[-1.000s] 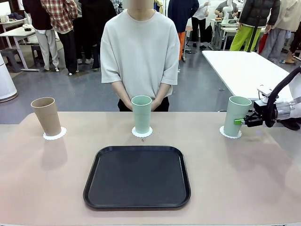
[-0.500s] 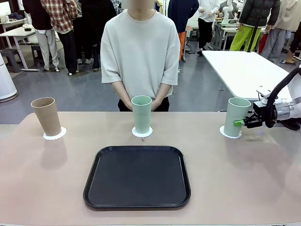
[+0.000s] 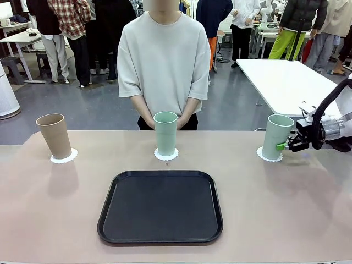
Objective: Place coasters on the table and set cups on them.
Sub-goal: Take one Reusable plastic cup from the Flat Tray and place it on a coaster set by the human.
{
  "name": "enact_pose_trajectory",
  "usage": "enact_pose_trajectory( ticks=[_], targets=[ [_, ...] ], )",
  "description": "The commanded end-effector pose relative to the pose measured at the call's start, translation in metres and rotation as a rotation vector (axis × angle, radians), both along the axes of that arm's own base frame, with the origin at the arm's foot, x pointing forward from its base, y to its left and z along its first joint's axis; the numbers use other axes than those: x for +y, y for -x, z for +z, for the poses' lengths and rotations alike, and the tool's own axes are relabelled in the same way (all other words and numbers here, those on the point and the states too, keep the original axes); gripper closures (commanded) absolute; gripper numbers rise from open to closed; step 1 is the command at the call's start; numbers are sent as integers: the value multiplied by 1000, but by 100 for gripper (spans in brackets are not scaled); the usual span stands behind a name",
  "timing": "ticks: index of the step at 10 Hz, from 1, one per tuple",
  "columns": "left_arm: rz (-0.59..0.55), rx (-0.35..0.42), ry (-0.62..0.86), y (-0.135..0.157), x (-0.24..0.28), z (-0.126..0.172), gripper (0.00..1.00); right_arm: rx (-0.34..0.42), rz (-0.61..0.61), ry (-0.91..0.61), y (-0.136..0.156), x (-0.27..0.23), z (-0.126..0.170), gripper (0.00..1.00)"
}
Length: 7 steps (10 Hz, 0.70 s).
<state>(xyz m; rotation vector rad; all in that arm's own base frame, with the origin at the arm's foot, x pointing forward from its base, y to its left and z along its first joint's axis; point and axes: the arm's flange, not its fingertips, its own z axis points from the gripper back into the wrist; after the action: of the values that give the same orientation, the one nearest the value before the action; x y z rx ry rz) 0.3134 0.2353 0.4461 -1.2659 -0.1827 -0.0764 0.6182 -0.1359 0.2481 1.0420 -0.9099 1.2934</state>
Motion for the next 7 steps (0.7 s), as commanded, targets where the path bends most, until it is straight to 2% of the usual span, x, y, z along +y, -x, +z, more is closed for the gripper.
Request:
enact_pose_trajectory(
  ticks=[1,2,4,5,7],
  targets=[
    [6,-14,15,1,0,2,0,38,-6,74,-1,-4,12,0],
    [6,-14,15,1,0,2,0,47,-25,102,-1,-9,14,0],
    [6,-14,15,1,0,2,0,141,-51,198,1,-20,17,0],
    [6,-14,15,1,0,2,0,164,-65,235,3,-25,20,0],
    [6,-14,15,1,0,2,0,216,-126,340,19,-25,39,0]
  ],
)
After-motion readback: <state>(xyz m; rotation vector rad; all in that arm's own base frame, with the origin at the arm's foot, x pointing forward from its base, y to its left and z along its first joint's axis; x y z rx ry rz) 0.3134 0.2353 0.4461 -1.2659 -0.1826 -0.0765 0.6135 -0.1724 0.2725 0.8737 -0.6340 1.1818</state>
